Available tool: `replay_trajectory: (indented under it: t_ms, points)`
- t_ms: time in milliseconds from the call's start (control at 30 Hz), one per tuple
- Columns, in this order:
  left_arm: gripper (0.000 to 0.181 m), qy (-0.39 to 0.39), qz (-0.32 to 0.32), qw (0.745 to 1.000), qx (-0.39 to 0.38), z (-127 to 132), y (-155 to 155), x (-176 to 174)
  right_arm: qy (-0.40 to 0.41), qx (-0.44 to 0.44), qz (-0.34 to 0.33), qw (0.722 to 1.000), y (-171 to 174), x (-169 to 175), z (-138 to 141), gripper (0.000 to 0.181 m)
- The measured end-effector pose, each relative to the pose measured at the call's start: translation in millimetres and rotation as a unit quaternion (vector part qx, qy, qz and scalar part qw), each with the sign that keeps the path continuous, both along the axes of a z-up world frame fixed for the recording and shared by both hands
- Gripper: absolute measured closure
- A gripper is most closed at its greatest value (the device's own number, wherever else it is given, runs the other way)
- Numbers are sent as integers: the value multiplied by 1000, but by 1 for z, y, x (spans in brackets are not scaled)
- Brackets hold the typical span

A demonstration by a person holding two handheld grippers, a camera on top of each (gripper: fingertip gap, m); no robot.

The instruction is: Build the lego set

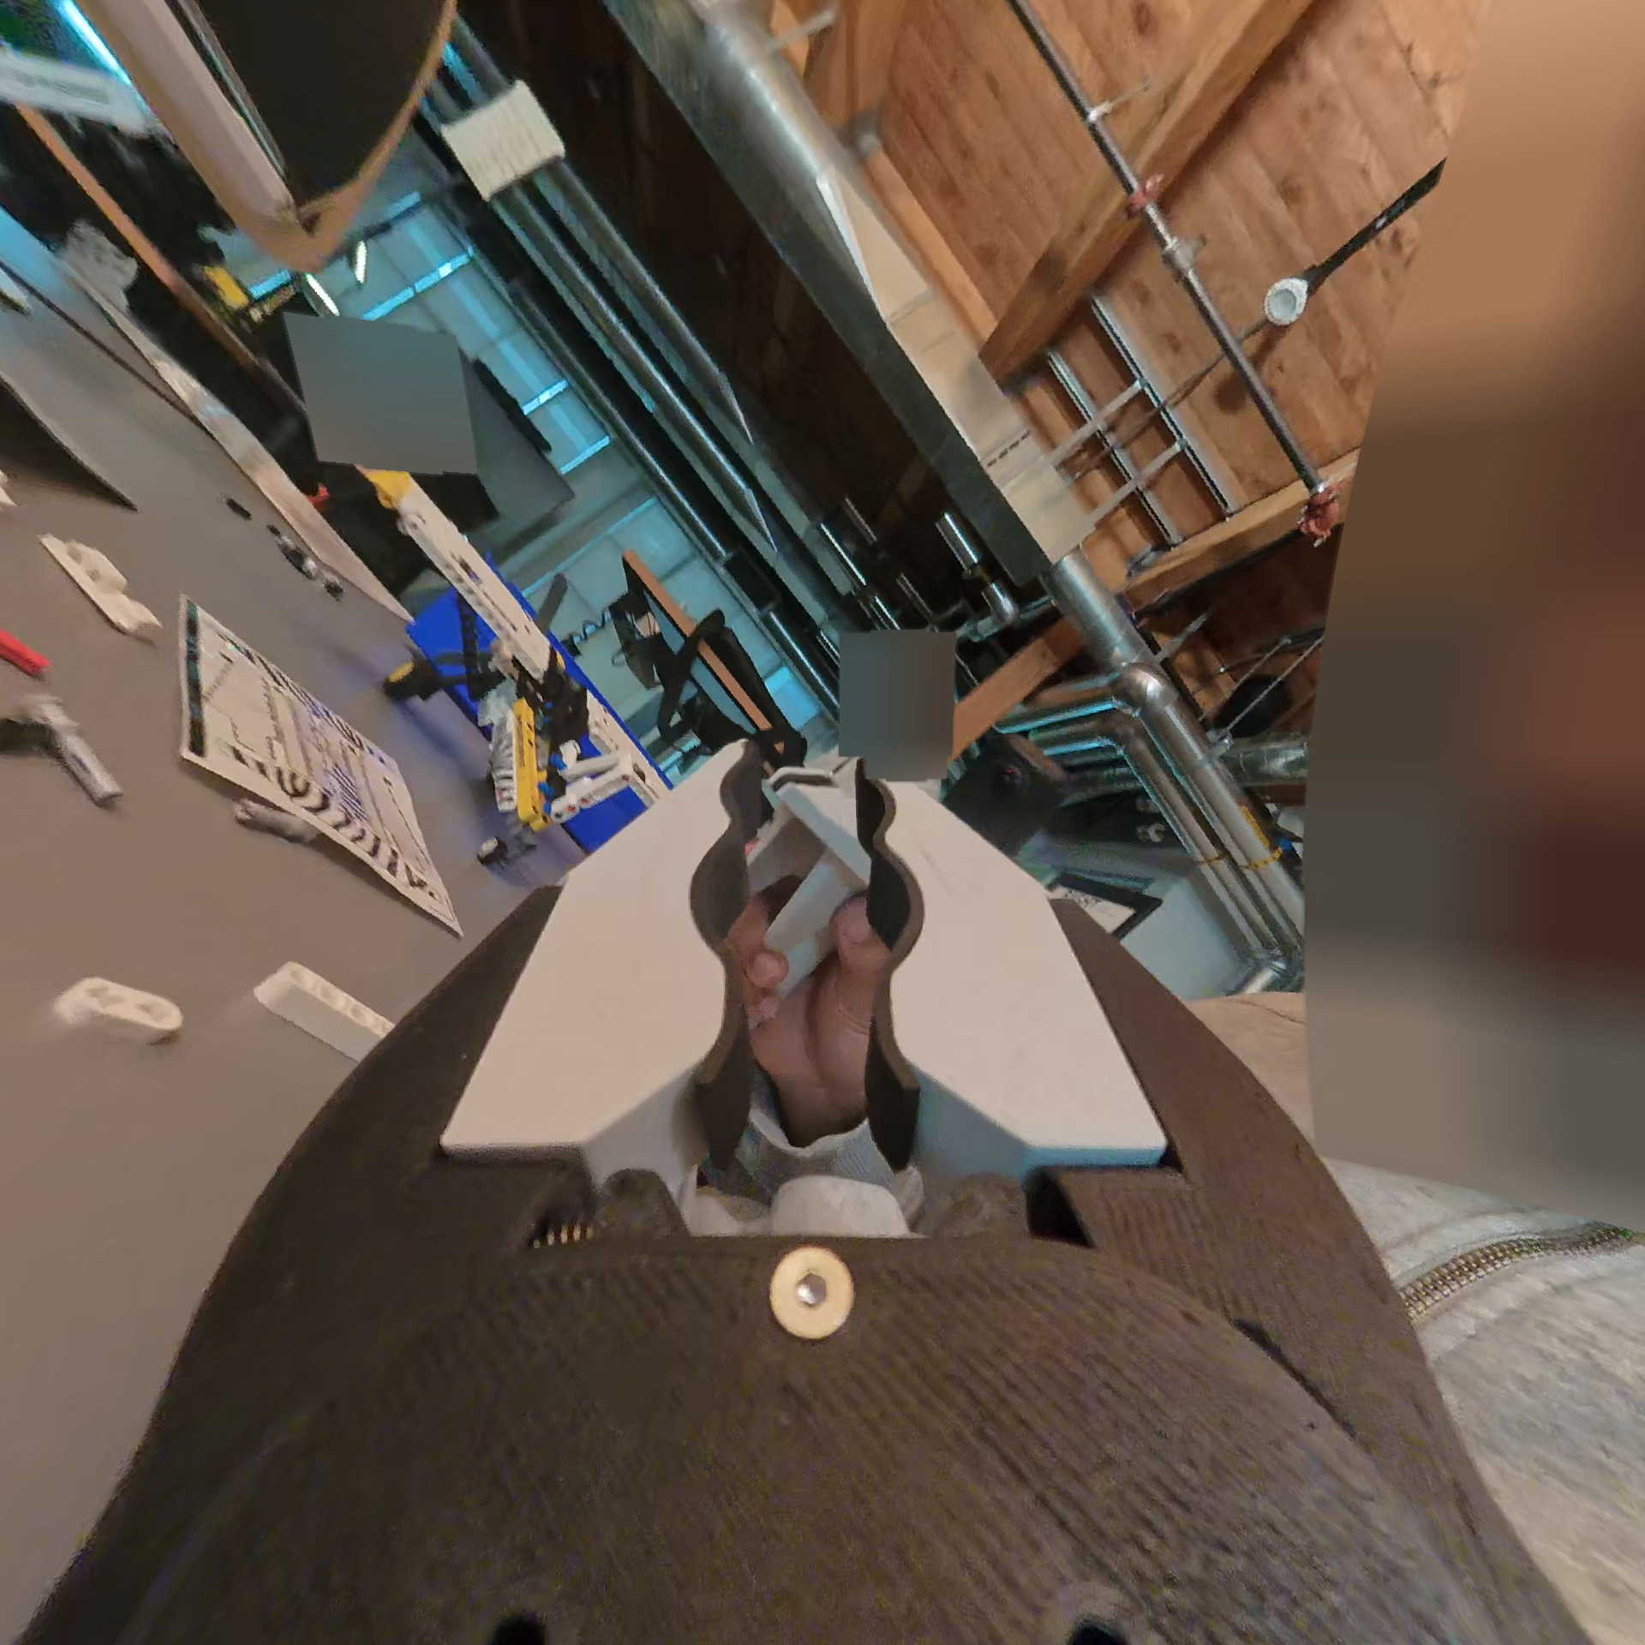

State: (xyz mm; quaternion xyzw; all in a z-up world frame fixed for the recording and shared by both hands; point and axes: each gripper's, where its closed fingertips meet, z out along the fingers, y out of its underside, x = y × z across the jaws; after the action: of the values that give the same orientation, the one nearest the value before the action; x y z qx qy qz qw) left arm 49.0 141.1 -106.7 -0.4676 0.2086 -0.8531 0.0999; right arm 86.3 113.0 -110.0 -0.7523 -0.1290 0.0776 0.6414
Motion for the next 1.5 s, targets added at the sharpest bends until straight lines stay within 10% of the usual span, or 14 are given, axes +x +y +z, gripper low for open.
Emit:
replay_trajectory:
  t_ms: [333,700,1500]
  points:
    - [164,-4,14,1000,-16,0,11,-4,-54,-260,53,963,-25,22,-92,155]
    - [166,4,10,1000,-17,-2,10,-2,-51,-347,10,936,-26,10,-115,114]
    - [173,11,3,1000,-14,-4,8,-1,-99,-346,34,932,-20,-9,-124,160]
